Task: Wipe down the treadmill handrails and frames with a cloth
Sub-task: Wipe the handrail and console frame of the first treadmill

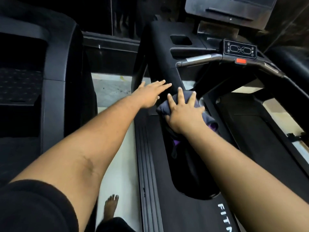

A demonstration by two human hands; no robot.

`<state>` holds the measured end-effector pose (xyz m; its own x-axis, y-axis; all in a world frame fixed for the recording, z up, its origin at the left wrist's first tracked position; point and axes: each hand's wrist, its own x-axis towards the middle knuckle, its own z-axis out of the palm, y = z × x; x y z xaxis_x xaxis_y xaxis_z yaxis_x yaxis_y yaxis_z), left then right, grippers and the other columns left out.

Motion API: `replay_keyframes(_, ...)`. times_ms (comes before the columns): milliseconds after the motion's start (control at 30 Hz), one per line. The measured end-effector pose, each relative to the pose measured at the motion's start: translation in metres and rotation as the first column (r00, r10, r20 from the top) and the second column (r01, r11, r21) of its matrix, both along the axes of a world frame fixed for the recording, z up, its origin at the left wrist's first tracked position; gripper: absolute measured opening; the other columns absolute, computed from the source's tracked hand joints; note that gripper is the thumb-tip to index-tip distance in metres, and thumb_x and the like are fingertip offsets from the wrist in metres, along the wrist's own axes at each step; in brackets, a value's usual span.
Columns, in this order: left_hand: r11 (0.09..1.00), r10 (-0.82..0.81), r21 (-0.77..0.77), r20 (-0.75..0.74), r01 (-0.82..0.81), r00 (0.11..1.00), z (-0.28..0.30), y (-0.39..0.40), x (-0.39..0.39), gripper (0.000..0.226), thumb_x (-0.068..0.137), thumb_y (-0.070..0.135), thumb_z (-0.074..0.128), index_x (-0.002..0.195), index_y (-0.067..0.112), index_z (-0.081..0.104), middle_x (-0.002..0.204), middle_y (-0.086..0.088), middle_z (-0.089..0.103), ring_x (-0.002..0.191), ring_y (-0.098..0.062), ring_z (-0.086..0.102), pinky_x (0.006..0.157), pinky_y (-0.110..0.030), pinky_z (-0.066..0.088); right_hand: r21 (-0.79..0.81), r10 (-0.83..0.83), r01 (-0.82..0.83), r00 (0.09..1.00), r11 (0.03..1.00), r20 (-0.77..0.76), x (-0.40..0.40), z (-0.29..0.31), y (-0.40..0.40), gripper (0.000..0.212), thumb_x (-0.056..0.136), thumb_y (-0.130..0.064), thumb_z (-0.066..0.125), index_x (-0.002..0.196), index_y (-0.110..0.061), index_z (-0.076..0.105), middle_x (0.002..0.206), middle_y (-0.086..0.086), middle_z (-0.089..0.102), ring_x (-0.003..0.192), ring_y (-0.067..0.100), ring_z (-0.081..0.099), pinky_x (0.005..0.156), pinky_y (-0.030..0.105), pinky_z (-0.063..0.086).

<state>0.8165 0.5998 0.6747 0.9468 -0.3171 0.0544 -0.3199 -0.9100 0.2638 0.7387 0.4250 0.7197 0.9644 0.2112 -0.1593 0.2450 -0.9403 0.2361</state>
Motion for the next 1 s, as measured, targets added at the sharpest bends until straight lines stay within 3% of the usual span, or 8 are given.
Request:
replay_keyframes(67,0.999,-0.004,-0.046,0.007,0.004,1.000,-0.007,0.001,-0.001,0.076,0.104,0.012,0.050,0.164,0.039,0.010,0.173,0.007,0.008,0.159,-0.017,0.012,0.124,-0.062,0.014,-0.106,0.071,-0.069,0.997,0.992,0.014,0.002,0.000,0.003,0.084,0.097,-0.064,0.040,0.164,-0.033,-0.001,0.171,0.003,-0.017,0.152,0.050,-0.016,0.110,0.082,0.014)
replay_keyframes(267,0.995,-0.048,-0.081,0.030,0.050,0.998,-0.011,-0.006,-0.024,0.075,0.106,0.013,0.048,0.164,0.038,0.008,0.173,0.007,0.006,0.159,-0.017,0.010,0.124,-0.060,0.013,-0.311,0.319,-0.334,0.943,0.890,-0.099,-0.109,0.005,-0.038,0.082,0.095,-0.066,0.037,0.164,-0.034,0.007,0.172,-0.003,-0.016,0.154,0.035,-0.025,0.110,0.082,-0.001)
replay_keyframes(400,0.995,-0.024,-0.096,0.038,0.028,0.999,-0.020,-0.008,-0.045,0.076,0.105,0.013,0.048,0.164,0.038,0.008,0.173,0.008,0.006,0.159,-0.016,0.011,0.123,-0.059,0.012,-0.386,0.322,-0.347,0.938,0.855,-0.131,-0.073,-0.003,-0.011,0.067,0.099,-0.061,0.037,0.161,-0.038,0.023,0.173,-0.005,-0.008,0.154,0.035,-0.026,0.103,0.087,-0.005)
replay_keyframes(533,0.995,0.018,-0.102,0.000,-0.018,1.000,-0.034,-0.001,-0.062,0.077,0.104,0.008,0.047,0.163,0.041,0.010,0.173,0.010,0.006,0.159,-0.015,0.010,0.124,-0.062,0.012,-0.625,0.316,-0.385,0.922,0.679,-0.224,-0.058,-0.030,0.027,0.070,0.099,-0.063,0.040,0.161,-0.033,0.026,0.173,0.007,-0.002,0.152,0.046,-0.025,0.094,0.091,-0.013)
replay_keyframes(633,0.998,0.024,-0.060,-0.038,-0.026,0.999,-0.040,0.007,-0.071,0.078,0.104,0.007,0.046,0.163,0.042,0.007,0.173,0.010,0.004,0.159,-0.016,0.009,0.124,-0.062,0.010,-0.632,0.396,-0.518,0.854,0.576,-0.339,-0.110,-0.028,0.009,0.073,0.100,-0.062,0.034,0.163,-0.026,0.024,0.173,0.008,0.004,0.156,0.039,-0.017,0.104,0.084,-0.013)
replay_keyframes(733,0.998,0.019,-0.059,-0.049,-0.022,0.999,-0.036,0.000,-0.080,0.074,0.107,0.013,0.045,0.163,0.042,0.005,0.173,0.009,0.003,0.159,-0.017,0.009,0.125,-0.060,0.008,-0.493,0.429,-0.541,0.841,0.681,-0.330,-0.151,-0.008,-0.030,0.075,0.096,-0.066,0.038,0.162,-0.030,0.027,0.173,-0.001,0.007,0.158,0.026,-0.016,0.111,0.077,-0.013)
replay_keyframes(867,0.998,-0.004,-0.060,-0.039,0.001,0.999,-0.030,-0.011,-0.090,0.065,0.110,0.033,0.041,0.164,0.039,0.005,0.174,0.007,0.001,0.159,-0.018,0.007,0.124,-0.060,0.008,-0.329,0.389,-0.418,0.908,0.847,-0.155,-0.133,-0.001,-0.035,0.070,0.093,-0.069,0.041,0.158,-0.041,0.033,0.172,-0.010,0.006,0.157,0.020,-0.018,0.110,0.081,-0.005)
replay_keyframes(1000,0.998,-0.011,-0.064,-0.041,0.009,0.999,-0.025,-0.014,-0.094,0.067,0.108,0.046,0.042,0.164,0.037,0.006,0.174,0.005,0.003,0.159,-0.019,0.007,0.124,-0.061,0.008,-0.379,0.344,-0.349,0.935,0.857,-0.083,-0.124,-0.014,-0.010,0.063,0.099,-0.064,0.037,0.156,-0.036,0.039,0.173,-0.001,0.006,0.157,0.030,-0.018,0.105,0.086,-0.004)
